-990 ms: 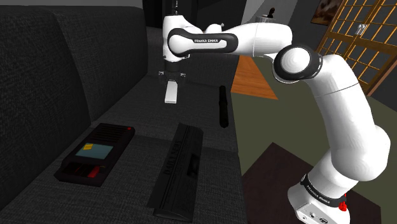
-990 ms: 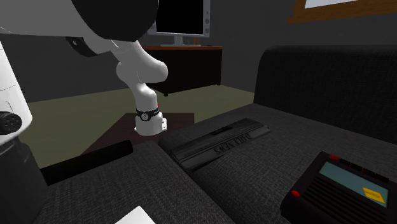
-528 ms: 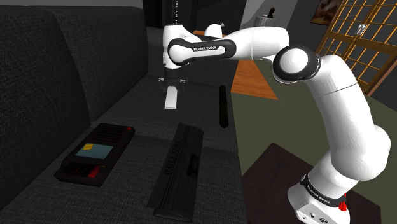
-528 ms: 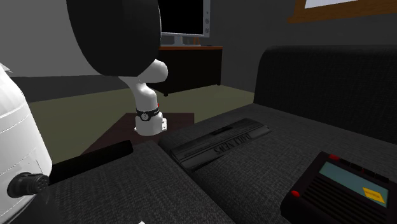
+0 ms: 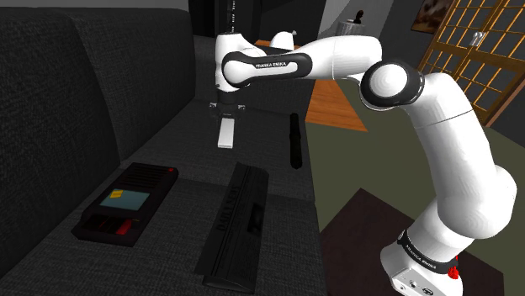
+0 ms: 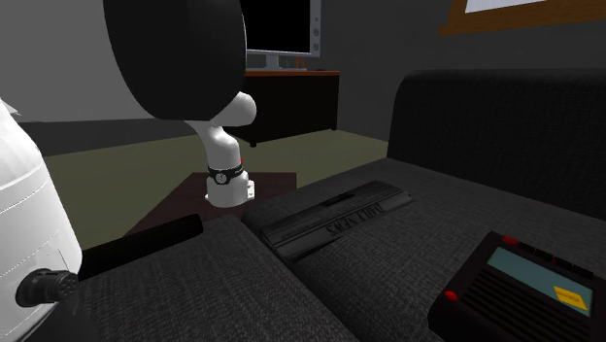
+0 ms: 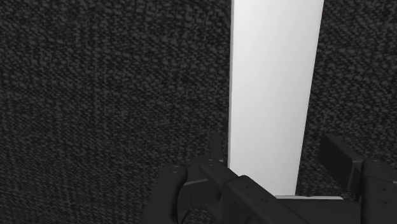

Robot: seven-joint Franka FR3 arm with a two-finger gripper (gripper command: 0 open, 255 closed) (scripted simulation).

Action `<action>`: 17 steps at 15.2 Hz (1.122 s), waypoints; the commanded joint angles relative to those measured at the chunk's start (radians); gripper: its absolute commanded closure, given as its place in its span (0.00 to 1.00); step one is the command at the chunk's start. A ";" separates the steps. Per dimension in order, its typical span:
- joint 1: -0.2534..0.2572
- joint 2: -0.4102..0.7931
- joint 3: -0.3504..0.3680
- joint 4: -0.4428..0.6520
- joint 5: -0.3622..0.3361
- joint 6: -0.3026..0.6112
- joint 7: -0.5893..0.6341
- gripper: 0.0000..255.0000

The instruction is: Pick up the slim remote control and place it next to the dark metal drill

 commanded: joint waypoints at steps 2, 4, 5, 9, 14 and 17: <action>0.000 0.000 0.000 0.000 0.000 0.000 0.000 0.00; 0.000 0.000 0.000 0.000 0.000 0.000 0.000 0.00; 0.000 0.000 0.000 0.000 0.000 0.000 0.000 0.00; 0.024 -0.014 0.006 0.110 0.012 -0.116 -0.018 0.00; 0.024 -0.014 0.006 0.110 0.012 -0.116 -0.018 0.00; 0.024 -0.014 0.006 0.110 0.012 -0.116 -0.018 0.00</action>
